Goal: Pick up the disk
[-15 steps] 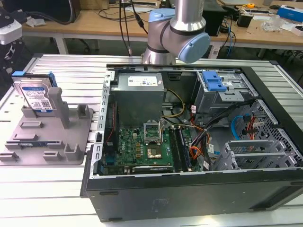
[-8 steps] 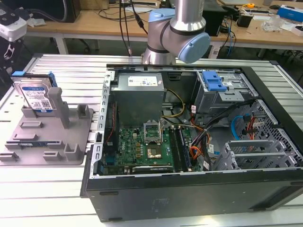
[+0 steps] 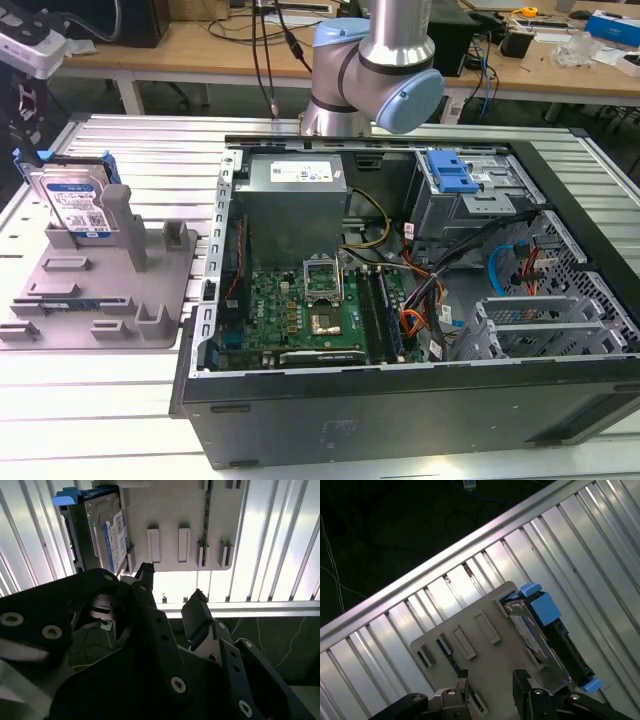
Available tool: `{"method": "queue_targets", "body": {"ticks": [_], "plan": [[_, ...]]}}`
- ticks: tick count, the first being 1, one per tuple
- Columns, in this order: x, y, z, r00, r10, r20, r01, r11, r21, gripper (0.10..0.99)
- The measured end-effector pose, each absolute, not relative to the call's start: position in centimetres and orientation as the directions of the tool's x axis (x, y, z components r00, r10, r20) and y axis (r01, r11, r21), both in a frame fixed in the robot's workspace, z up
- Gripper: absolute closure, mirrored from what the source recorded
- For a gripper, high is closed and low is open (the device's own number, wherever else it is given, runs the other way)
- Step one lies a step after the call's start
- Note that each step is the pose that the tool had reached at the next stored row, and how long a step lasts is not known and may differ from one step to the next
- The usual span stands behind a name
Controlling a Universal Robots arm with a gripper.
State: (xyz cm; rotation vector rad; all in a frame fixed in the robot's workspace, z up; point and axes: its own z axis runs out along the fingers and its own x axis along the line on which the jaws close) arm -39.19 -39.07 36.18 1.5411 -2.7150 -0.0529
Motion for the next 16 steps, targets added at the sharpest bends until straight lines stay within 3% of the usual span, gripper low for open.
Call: {"method": "queue_targets", "body": {"ticks": [1,2,16], "plan": [[-39.19,-39.07,36.17,-0.494,-0.87,0.0,-0.869,0.493,0.039,0.608],[-39.19,-39.07,36.15,-0.478,-0.879,0.0,-0.878,0.477,0.039,0.545],[-39.19,-39.07,35.82,-0.164,-0.986,0.002,-0.986,0.164,0.038,0.545]]}}
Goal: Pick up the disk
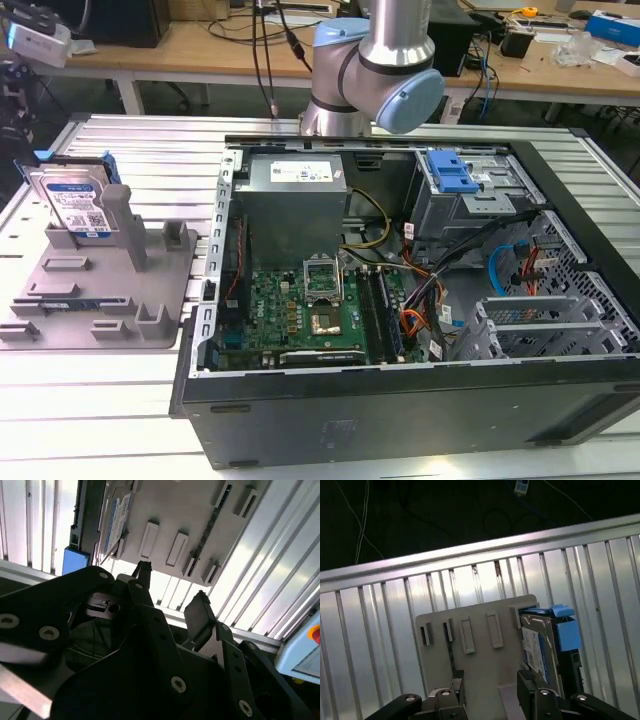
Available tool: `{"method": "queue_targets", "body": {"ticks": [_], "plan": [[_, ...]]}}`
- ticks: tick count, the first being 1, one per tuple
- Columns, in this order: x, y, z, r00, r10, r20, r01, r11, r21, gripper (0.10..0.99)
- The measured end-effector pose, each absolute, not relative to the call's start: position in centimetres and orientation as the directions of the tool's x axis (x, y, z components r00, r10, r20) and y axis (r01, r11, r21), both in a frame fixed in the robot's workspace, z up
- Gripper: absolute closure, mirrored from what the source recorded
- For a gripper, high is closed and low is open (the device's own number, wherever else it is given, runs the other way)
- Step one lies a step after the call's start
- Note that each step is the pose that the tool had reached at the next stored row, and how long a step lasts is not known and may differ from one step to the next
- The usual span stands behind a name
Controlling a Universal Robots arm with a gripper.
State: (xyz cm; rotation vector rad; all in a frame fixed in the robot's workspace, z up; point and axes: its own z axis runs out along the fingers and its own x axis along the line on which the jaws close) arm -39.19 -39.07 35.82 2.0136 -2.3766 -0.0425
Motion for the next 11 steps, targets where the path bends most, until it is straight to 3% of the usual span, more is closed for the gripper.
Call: {"method": "queue_targets", "body": {"ticks": [7,11], "plan": [[-39.19,-39.08,35.64,0.011,-1.0,0.003,-0.999,-0.011,0.036,0.545],[-39.1,-39.07,35.61,0.021,-1.0,0.003,-0.999,-0.021,0.031,0.545]]}}
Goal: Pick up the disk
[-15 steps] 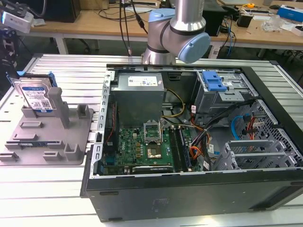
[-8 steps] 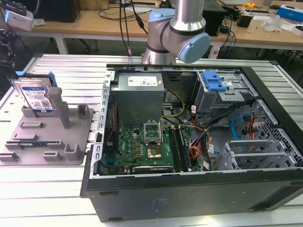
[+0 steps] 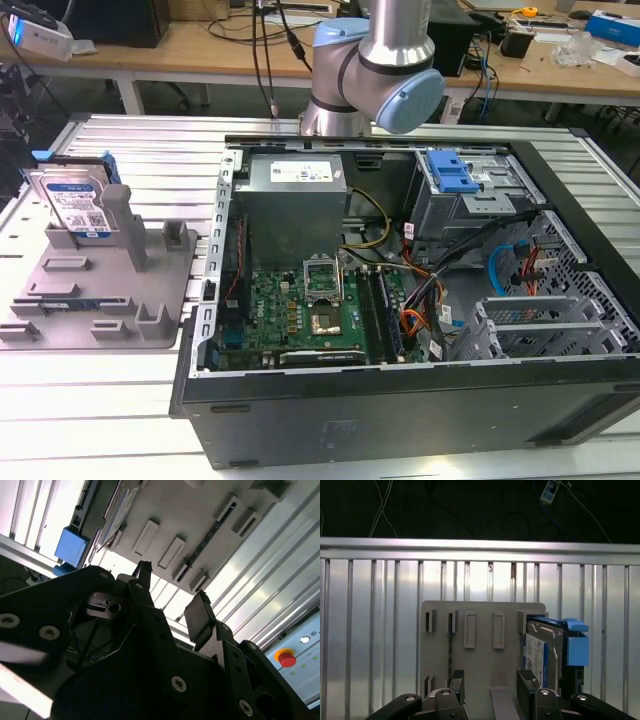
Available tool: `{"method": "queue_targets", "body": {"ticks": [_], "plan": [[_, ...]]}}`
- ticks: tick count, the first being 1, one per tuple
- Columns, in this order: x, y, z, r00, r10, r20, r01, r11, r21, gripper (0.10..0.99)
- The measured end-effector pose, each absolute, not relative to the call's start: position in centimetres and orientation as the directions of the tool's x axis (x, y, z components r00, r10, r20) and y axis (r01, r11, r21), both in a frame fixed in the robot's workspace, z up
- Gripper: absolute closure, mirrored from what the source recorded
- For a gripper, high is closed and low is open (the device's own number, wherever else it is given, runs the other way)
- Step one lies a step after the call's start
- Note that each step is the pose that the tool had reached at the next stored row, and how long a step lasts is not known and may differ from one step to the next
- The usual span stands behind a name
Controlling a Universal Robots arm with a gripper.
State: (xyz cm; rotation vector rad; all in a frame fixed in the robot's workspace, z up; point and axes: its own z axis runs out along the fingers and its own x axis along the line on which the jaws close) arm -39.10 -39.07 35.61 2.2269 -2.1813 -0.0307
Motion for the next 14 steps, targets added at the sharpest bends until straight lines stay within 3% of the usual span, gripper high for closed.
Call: {"method": "queue_targets", "body": {"ticks": [11,14], "plan": [[-39.1,-38.9,35.6,-0.023,-1.0,0.003,-0.999,0.023,0.031,0.545],[-39.1,-37.6,35.6,-0.023,-1.0,0.003,-0.999,0.023,0.031,0.545]]}}
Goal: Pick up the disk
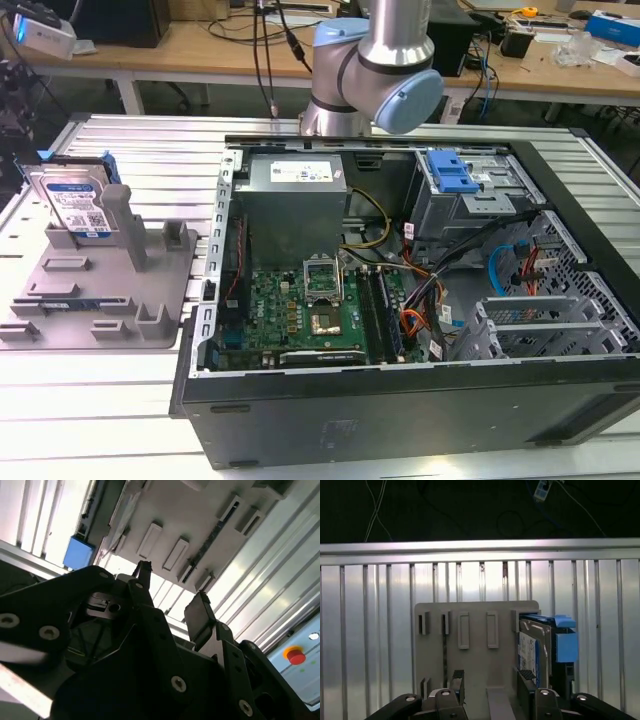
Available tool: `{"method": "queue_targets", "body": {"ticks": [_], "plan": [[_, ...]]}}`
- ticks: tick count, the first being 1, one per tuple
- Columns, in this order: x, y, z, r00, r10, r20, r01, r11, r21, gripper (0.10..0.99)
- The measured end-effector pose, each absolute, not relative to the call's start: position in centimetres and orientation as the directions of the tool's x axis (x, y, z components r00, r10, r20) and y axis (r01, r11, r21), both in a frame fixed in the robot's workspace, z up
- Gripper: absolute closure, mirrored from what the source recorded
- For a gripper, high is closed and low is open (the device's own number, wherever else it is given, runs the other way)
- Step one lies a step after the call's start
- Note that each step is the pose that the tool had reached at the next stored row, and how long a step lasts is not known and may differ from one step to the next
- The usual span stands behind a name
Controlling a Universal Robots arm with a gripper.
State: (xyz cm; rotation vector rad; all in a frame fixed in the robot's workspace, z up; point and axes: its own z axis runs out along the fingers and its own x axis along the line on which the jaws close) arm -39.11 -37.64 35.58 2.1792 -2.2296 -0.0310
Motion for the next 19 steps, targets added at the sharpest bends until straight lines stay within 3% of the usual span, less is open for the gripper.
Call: {"method": "queue_targets", "body": {"ticks": [9,19], "plan": [[-39.3,-32.1,35.5,-0.023,-1.0,0.004,-0.999,0.023,0.031,0.545],[-40.9,-31.8,34.2,0.01,-1.0,0.004,-0.999,-0.01,0.03,0.545]]}}
